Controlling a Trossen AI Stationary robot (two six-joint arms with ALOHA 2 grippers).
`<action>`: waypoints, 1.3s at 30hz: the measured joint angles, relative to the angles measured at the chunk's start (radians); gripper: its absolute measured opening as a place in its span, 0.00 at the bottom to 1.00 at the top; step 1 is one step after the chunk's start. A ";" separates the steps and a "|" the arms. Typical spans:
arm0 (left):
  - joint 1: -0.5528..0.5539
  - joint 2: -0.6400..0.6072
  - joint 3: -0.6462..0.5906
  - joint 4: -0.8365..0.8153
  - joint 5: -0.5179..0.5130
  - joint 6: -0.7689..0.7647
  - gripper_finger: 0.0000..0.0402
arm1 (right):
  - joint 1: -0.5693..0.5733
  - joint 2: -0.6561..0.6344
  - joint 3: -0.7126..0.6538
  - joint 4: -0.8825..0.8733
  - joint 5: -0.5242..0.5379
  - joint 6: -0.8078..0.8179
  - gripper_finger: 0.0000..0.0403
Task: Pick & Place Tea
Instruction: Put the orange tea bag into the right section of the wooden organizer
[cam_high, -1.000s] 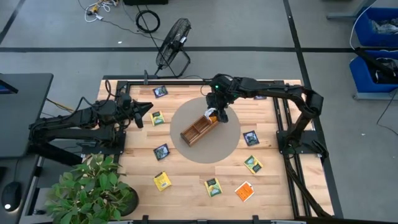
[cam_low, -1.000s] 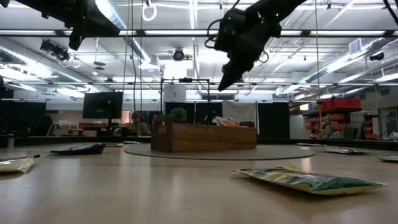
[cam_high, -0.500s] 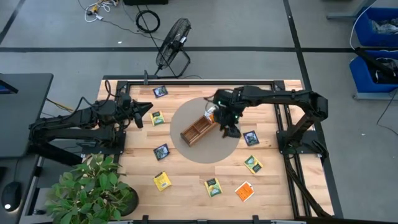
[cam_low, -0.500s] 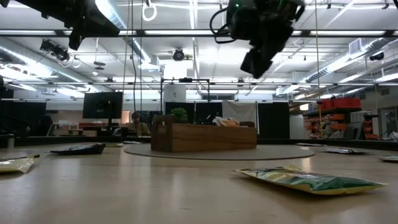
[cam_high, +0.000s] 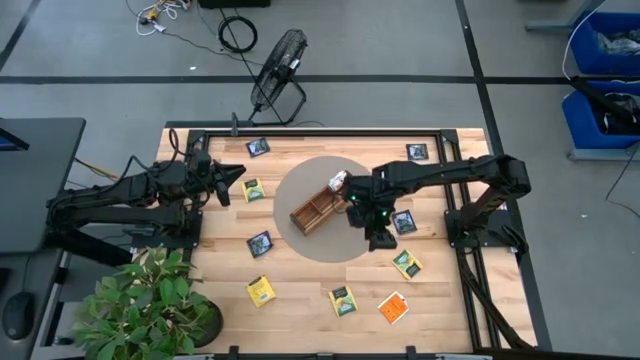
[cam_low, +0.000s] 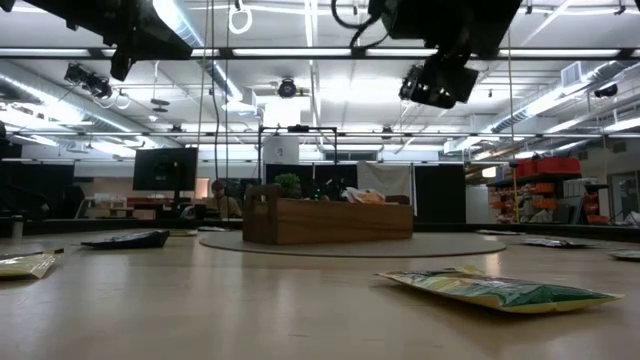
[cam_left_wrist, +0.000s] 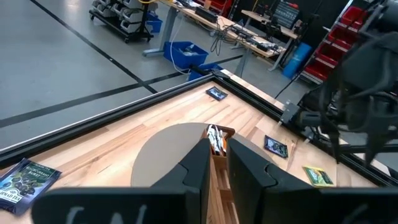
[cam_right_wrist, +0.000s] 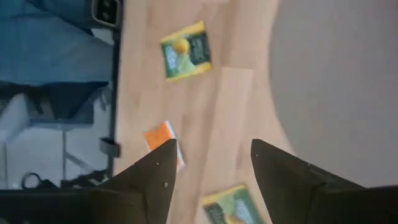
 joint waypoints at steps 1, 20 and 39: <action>0.000 0.000 0.000 0.000 0.001 0.013 0.14 | 0.005 -0.013 -0.010 0.045 -0.011 0.025 0.53; 0.000 0.000 0.000 0.002 0.015 0.019 0.14 | 0.250 -0.684 -0.682 0.721 0.395 0.856 0.53; 0.000 0.000 0.000 -0.011 0.011 -0.002 0.14 | 0.697 -0.485 -0.809 0.905 0.396 1.158 0.53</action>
